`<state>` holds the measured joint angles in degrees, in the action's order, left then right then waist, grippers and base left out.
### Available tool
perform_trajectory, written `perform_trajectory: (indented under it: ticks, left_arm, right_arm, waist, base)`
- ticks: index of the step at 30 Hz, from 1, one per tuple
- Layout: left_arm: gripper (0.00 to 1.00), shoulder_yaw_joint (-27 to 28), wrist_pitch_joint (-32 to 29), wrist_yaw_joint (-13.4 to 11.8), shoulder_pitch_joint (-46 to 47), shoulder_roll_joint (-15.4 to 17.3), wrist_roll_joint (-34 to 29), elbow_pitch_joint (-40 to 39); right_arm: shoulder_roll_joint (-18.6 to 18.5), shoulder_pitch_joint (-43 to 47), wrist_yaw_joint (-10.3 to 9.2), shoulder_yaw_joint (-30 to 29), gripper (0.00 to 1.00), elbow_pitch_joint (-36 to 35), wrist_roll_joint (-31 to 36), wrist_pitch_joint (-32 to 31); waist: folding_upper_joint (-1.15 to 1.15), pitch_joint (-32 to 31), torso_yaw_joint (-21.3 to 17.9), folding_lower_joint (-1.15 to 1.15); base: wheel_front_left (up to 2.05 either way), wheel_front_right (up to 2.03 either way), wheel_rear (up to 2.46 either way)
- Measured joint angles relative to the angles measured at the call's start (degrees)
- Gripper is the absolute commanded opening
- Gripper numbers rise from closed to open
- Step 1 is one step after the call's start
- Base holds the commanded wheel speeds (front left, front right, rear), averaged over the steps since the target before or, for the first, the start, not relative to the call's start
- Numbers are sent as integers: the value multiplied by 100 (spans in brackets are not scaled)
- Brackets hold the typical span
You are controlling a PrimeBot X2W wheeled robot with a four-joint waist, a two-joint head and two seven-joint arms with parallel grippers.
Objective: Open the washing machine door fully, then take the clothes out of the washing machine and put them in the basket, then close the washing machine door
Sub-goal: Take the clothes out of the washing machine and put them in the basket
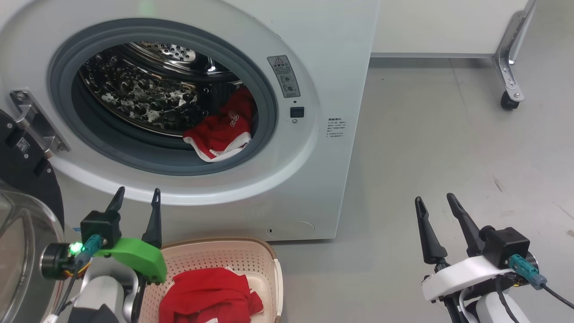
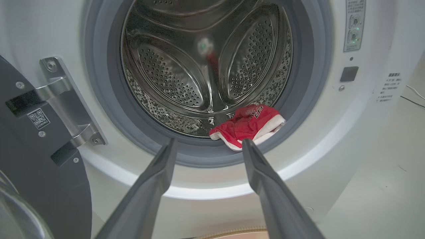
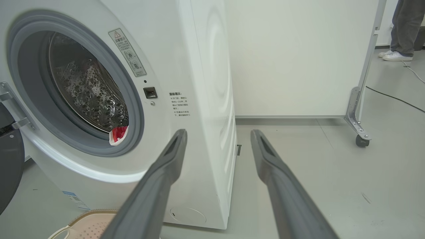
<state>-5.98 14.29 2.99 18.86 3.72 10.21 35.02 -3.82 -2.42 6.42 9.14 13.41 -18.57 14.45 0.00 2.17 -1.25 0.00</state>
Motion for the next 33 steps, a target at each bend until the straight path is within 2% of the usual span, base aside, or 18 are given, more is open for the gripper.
perform_trajectory:
  ticks: [6, 17, 33]
  left_arm:
    - [100, 157, 0, -69, -408, -77, 190, -476]
    - [100, 159, 11, 91, -906, -101, 390, -1155]
    - [100, 146, 14, 142, -1318, -107, 491, -1506]
  right_arm:
    - [2, 88, 0, -9, 100, -43, 0, 0]
    - [1, 184, 1, -9, 100, -108, 0, 0]
    - [-3, 210, 5, -2, 100, -151, 0, 0]
  waist:
    - [0, -49, 21, 0]
    - [0, -89, -16, 0]
    - [0, -100, -66, 0]
  base:
    - [0, 0, 0]
    - [0, 0, 0]
    - [0, 0, 0]
